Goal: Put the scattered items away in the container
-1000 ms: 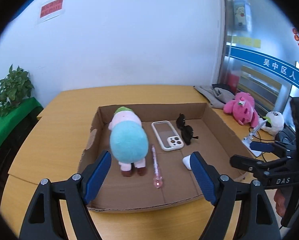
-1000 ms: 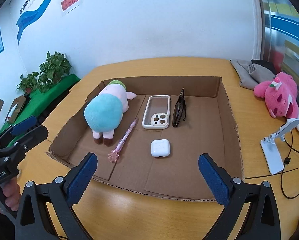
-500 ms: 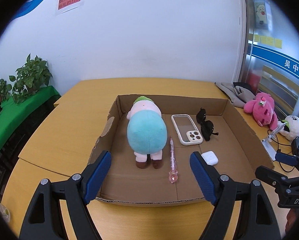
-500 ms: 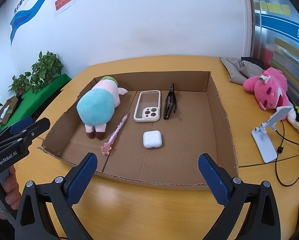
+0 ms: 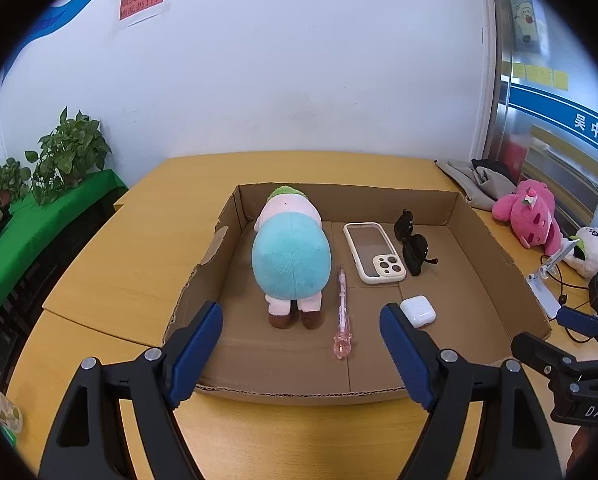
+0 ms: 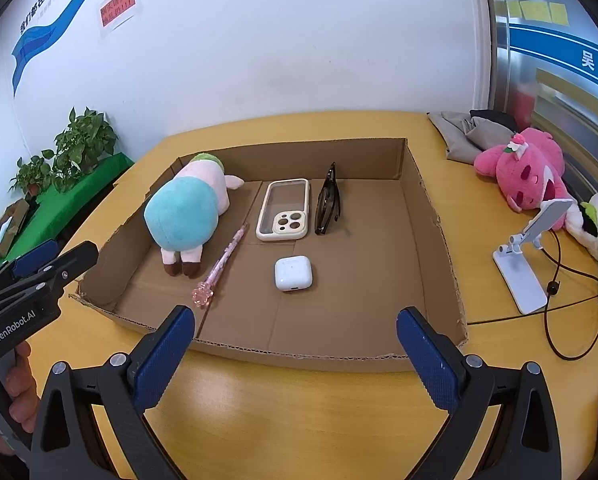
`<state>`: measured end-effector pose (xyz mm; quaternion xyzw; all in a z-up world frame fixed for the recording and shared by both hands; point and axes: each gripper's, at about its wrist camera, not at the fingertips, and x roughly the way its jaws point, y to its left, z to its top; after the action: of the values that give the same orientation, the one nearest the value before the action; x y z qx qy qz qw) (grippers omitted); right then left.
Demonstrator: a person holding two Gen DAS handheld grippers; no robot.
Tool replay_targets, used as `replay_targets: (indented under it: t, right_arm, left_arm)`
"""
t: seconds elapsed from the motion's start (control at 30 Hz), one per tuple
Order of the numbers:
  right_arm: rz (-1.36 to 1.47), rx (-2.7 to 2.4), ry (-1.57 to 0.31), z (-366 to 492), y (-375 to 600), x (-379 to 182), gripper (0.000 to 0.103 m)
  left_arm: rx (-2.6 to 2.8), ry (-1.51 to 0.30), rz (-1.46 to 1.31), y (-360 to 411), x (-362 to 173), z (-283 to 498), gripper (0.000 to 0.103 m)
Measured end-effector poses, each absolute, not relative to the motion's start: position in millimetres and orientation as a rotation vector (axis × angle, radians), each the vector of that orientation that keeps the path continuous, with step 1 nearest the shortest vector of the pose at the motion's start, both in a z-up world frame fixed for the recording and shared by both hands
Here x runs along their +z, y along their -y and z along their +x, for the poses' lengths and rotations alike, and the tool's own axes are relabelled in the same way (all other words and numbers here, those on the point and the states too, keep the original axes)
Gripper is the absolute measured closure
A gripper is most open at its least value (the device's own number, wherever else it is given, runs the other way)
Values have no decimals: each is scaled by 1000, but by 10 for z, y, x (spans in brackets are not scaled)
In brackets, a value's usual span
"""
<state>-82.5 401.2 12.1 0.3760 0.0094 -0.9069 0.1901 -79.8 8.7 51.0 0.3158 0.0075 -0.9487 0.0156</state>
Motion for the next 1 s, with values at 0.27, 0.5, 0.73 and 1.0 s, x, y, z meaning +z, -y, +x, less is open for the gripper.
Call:
replay_targets:
  t: [0.27, 0.5, 0.73, 1.0]
  right_arm:
    - [1072, -2531, -41, -834, -3975, 69, 0]
    - [1086, -2526, -42, -854, -3951, 33, 0]
    - [1096, -2519, -44, -858, -3931, 0, 0]
    - [1110, -2507, -53, -869, -3885, -43, 0]
  left_arm:
    - [-2932, 3, 976, -89, 489, -809, 22]
    - [-2923, -1, 989, -71, 451, -823, 22]
    - [-2915, -21, 996, -35, 425, -834, 22]
    - [-2903, -47, 1035, 16, 375, -870, 22]
